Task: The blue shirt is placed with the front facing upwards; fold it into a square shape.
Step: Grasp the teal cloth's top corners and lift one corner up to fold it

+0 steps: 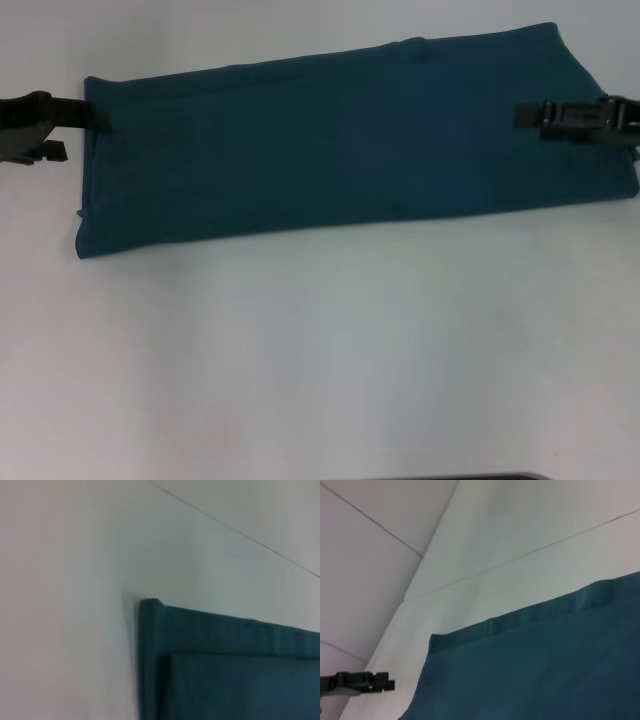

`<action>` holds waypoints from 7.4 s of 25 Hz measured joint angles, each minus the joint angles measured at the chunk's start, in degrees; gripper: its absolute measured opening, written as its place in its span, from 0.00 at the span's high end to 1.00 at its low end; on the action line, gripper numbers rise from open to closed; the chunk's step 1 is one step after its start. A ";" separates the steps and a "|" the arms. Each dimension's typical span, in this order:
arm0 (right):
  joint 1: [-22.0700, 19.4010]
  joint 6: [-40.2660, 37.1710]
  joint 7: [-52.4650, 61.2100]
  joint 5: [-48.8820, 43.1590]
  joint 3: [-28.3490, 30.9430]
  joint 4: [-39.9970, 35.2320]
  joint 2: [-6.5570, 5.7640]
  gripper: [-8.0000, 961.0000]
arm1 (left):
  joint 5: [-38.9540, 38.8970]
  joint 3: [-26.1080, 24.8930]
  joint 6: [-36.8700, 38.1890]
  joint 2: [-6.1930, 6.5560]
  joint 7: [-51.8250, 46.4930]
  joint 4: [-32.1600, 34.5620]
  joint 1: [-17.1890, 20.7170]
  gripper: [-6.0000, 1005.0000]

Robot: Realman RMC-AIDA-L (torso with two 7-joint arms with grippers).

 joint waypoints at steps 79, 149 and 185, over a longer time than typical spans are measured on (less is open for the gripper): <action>0.19 2.59 -3.00 0.33 0.68 0.13 1.32 0.13 | 9.27 2.63 -4.28 -2.69 -6.38 2.76 -4.04 0.20; -0.34 3.47 -1.89 0.14 2.19 0.21 0.89 0.14 | 17.93 4.53 4.26 3.07 -8.44 0.69 -7.65 0.95; 0.19 5.88 -3.76 -1.44 1.39 1.66 1.57 0.15 | 2.88 3.38 17.68 -0.96 -10.94 -9.38 -14.29 0.95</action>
